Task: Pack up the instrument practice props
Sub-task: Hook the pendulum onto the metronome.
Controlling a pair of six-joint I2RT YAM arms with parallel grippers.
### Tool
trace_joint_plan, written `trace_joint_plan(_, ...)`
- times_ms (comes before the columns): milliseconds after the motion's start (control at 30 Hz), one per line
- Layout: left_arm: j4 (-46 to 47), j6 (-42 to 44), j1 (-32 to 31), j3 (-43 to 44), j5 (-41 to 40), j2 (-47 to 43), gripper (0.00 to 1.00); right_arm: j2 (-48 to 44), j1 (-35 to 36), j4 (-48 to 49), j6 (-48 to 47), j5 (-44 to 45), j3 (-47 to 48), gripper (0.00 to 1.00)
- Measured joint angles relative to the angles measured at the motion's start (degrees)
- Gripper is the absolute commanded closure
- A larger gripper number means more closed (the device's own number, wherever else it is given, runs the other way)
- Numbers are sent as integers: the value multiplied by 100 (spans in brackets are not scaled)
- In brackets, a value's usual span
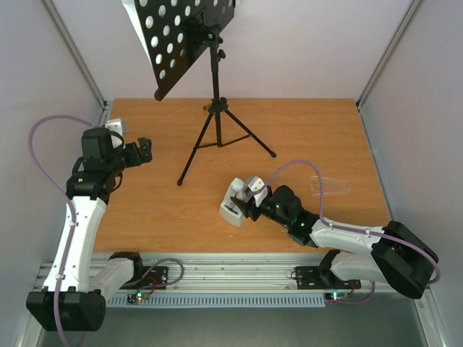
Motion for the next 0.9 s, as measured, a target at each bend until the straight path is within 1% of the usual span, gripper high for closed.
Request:
trace_joint_plan(333,0,-2,0,0,2,0,1,-57,-2,9,83,0,-52,34)
trace_joint_plan(467,0,0,0,0,2,0,1,-57,-2,11,98,0,-55,37)
trace_joint_plan(900,0,-17,0,0,11,0,1,-57,-24,68,181,-7,-81,40)
